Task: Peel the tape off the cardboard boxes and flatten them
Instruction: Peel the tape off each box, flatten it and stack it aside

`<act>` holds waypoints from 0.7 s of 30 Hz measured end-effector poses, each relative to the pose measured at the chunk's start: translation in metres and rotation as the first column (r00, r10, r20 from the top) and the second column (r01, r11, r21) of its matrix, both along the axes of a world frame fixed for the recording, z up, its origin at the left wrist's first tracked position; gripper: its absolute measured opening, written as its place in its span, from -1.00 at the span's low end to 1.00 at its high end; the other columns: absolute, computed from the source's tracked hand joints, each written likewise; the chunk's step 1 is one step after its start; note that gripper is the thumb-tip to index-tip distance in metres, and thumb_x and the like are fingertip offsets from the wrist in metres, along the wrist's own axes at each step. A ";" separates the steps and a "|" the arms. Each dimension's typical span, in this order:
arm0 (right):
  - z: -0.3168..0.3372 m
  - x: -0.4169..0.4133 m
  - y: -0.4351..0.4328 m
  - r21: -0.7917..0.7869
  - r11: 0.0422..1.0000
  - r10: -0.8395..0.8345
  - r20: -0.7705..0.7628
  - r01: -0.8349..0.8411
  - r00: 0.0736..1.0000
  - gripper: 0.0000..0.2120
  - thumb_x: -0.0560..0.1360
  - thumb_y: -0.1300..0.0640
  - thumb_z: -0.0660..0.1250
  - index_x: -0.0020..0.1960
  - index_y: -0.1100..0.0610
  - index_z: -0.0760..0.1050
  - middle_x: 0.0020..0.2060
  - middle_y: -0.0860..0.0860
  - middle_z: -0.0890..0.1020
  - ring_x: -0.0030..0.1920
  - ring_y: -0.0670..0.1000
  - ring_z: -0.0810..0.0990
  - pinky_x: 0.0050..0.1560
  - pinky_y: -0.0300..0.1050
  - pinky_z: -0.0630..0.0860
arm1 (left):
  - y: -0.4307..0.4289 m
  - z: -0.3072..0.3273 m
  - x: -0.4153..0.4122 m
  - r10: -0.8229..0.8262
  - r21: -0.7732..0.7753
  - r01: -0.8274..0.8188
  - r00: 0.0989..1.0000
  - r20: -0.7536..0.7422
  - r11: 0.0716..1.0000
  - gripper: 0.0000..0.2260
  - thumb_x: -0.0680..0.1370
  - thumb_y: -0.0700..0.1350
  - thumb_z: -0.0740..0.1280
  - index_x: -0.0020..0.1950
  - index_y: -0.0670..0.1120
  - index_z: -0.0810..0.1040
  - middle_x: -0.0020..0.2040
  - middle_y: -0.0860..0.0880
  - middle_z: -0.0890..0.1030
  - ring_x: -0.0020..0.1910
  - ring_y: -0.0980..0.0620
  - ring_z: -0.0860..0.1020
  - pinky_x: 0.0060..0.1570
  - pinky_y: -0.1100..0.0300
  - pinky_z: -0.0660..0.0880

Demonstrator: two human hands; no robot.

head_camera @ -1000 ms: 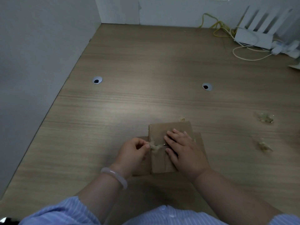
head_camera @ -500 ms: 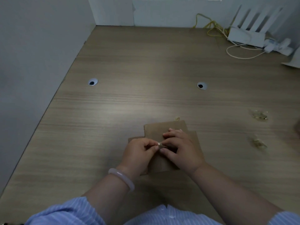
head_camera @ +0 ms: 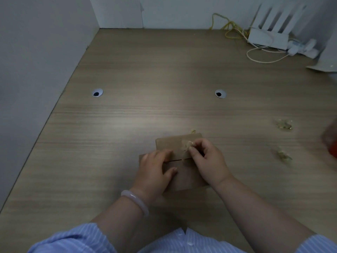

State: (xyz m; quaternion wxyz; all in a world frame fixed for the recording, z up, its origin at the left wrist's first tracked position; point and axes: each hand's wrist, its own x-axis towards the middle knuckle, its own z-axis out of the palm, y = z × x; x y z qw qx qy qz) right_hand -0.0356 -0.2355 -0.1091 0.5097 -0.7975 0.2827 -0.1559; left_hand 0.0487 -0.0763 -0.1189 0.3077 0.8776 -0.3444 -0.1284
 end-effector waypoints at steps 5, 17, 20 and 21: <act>0.009 0.000 -0.004 -0.020 0.971 -0.237 0.039 0.237 0.971 -0.80 0.43 0.21 0.42 -0.18 -0.05 0.47 -0.29 -0.17 0.58 -0.29 -0.24 0.52 -0.15 -0.31 0.41 | 0.000 0.003 0.000 -0.080 0.113 0.075 0.996 0.045 0.991 -0.56 0.49 0.08 0.38 0.36 0.07 0.47 0.08 0.02 0.46 0.11 0.00 0.38 0.15 0.22 0.32; -0.006 -0.016 0.008 -0.627 0.724 0.114 -0.304 -0.289 0.946 -0.66 0.45 -0.08 0.18 0.01 0.05 0.64 -0.18 0.04 0.59 -0.12 0.09 0.55 -0.04 -0.08 0.48 | -0.001 -0.004 0.001 -0.090 0.148 0.052 0.961 0.263 0.988 -0.54 0.40 0.19 0.22 0.20 0.03 0.60 -0.09 -0.02 0.52 -0.13 -0.09 0.50 -0.19 0.01 0.55; -0.012 -0.020 0.009 -0.657 0.711 0.098 -0.259 -0.249 0.961 -0.67 0.41 -0.08 0.24 0.03 0.04 0.64 -0.11 0.05 0.56 -0.08 0.09 0.54 0.03 -0.11 0.38 | -0.002 -0.004 0.002 -0.152 0.192 0.082 0.910 0.385 0.978 -0.54 0.41 0.19 0.17 0.19 0.04 0.60 0.10 -0.02 0.56 0.00 -0.09 0.48 -0.05 0.03 0.51; -0.012 -0.018 0.008 -0.654 0.715 0.092 -0.262 -0.247 0.961 -0.72 0.39 -0.06 0.27 -0.02 0.05 0.63 -0.12 0.04 0.57 -0.08 0.10 0.54 0.03 -0.11 0.37 | -0.002 -0.005 0.001 -0.185 0.210 0.104 0.891 0.414 0.972 -0.54 0.42 0.18 0.16 0.21 0.03 0.59 0.19 -0.01 0.56 0.06 -0.09 0.46 0.03 0.04 0.45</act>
